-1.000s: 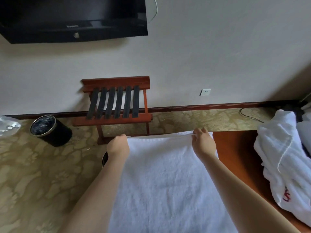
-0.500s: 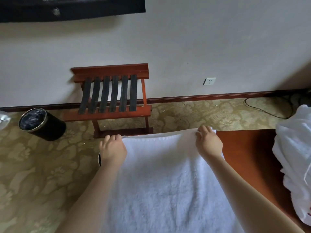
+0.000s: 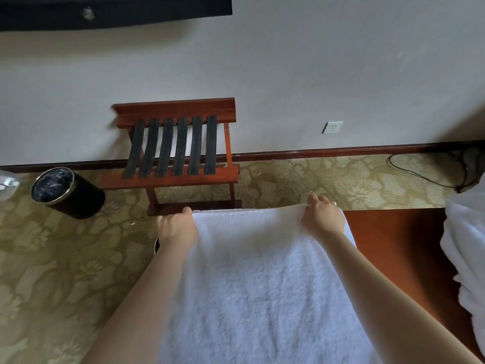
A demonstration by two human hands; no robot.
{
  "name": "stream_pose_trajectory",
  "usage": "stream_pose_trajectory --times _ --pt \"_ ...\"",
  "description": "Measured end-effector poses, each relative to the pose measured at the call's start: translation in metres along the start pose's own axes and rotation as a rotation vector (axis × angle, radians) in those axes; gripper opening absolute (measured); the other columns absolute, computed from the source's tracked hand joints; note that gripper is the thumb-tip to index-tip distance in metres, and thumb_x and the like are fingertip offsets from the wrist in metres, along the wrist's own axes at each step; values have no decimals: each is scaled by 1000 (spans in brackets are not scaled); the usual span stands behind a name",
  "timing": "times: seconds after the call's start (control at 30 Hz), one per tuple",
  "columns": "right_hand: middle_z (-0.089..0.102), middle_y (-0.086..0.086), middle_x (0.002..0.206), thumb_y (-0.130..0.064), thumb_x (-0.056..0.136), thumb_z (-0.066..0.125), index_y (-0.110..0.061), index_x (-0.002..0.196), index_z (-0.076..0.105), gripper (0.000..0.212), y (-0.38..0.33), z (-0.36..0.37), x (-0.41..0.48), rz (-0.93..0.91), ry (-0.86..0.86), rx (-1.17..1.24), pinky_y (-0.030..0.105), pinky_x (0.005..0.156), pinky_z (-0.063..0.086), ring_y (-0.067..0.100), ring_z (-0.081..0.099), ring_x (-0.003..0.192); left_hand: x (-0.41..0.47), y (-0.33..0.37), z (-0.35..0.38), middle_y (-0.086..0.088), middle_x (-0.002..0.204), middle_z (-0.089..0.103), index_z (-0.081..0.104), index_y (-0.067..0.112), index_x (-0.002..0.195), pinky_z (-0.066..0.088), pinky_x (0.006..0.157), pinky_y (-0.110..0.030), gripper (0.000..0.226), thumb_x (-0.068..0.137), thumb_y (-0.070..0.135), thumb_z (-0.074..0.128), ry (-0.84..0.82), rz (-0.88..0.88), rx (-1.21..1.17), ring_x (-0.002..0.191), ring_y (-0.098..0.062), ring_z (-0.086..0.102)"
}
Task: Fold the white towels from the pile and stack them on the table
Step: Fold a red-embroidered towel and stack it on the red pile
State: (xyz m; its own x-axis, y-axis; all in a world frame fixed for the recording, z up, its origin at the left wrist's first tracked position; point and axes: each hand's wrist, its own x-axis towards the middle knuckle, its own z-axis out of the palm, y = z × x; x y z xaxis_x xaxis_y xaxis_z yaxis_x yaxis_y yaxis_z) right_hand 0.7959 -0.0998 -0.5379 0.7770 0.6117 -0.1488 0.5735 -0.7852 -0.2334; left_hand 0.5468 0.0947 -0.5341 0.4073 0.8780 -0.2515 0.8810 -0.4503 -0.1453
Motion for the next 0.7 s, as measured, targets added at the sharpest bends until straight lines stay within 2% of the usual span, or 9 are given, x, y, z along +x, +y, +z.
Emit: stream_pose_trajectory --times 0.13,0.2,0.3,0.37,0.43,0.53,0.6,0.63,0.7 --pt "54 4 101 -12 84 42 -14 96 51 15 -1 2 -1 19 -5 13 29 59 33 27 47 98 2 -5 -2 4 78 63 60 21 95 30 86 -36 20 93 22 40 73 80 61 84 -18 51" --pt "53 4 105 -13 86 41 -15 102 52 20 -2 2 -2 23 0 -1 29 60 34 26 47 101 2 -6 -3 4 82 63 63 19 86 28 88 -38 17 91 16 47 174 118 88 93 -20 48" --pt "53 5 107 -13 87 39 -14 105 51 21 -1 4 -3 15 -5 -15 31 61 36 27 46 104 2 -5 1 -6 81 62 66 8 75 34 90 -47 11 81 1 60 303 143 6 93 -29 51" --pt "53 5 108 -14 88 39 -14 105 51 21 -1 4 -3 14 -1 -12 31 62 37 27 46 104 5 -2 2 -6 89 64 66 7 85 34 97 -50 13 81 -2 58 260 125 -28 99 -30 53" --pt "53 5 110 -15 88 39 -15 107 52 23 -3 3 -5 27 -18 -38 32 67 38 27 45 105 8 2 5 -1 104 64 61 13 106 27 106 -46 24 87 4 49 137 63 -52 111 -23 50" --pt "51 2 112 -17 83 45 -19 110 56 30 -8 3 -8 45 19 -188 35 79 33 25 41 108 15 7 7 0 126 58 51 17 125 21 111 -46 33 93 17 44 137 104 -145 124 -20 44" --pt "52 2 116 -17 79 50 -19 114 59 36 -16 0 -5 -76 107 -165 37 86 33 26 41 112 20 15 7 0 137 52 47 18 133 16 114 -48 37 98 25 36 81 241 -192 134 -18 36" --pt "53 3 122 -18 81 51 -19 120 58 40 -21 0 -3 -188 94 -101 38 91 34 26 42 116 21 22 6 0 141 48 44 20 136 13 115 -48 40 99 29 31 15 313 -205 138 -17 33" --pt "49 3 137 -27 90 48 -21 138 47 48 -37 1 5 -369 -130 54 40 102 36 25 41 126 23 36 6 1 144 44 39 24 141 10 116 -48 46 99 38 26 -128 379 -213 138 -17 31"
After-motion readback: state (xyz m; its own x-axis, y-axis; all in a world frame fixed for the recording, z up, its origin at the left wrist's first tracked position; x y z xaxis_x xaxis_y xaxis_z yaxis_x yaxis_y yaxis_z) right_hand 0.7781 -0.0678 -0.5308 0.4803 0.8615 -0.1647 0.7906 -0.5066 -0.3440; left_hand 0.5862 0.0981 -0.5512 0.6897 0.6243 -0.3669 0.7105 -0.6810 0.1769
